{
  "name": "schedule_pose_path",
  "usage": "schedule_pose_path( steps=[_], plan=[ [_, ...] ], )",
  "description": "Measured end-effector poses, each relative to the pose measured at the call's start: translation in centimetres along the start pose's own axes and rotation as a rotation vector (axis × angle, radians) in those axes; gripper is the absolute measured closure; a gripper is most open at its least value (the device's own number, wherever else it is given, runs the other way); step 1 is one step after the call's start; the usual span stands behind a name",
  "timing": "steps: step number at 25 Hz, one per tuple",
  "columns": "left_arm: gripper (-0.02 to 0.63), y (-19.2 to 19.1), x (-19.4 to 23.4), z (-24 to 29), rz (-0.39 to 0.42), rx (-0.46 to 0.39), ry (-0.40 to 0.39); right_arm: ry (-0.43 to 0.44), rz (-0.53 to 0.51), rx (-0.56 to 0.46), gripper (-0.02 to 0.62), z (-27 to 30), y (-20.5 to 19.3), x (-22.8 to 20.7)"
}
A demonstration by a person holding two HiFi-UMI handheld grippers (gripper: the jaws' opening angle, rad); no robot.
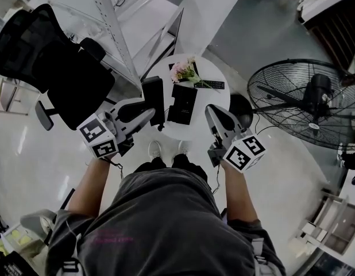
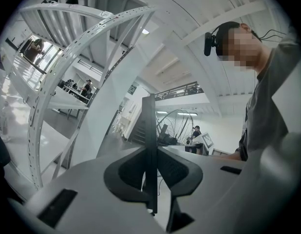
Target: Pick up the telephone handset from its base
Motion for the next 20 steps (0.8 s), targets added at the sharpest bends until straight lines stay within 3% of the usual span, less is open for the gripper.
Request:
schedule_pose_path(
  steps=[20],
  plan=[
    [0.528, 0.04, 0.11, 1.07, 0.002, 0.003, -0.010, 0.009, -0.011, 0.011, 0.575, 0.54, 0.44, -0.25]
  ],
)
Point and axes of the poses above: the fingertips, and each gripper's own axes: z forward along the fingers, x to its left, y out of its top, the point moved 2 cm from there along -z, backward along the fingers, and after that the axes turned 13 degrees about z, right-handed, at the moved point
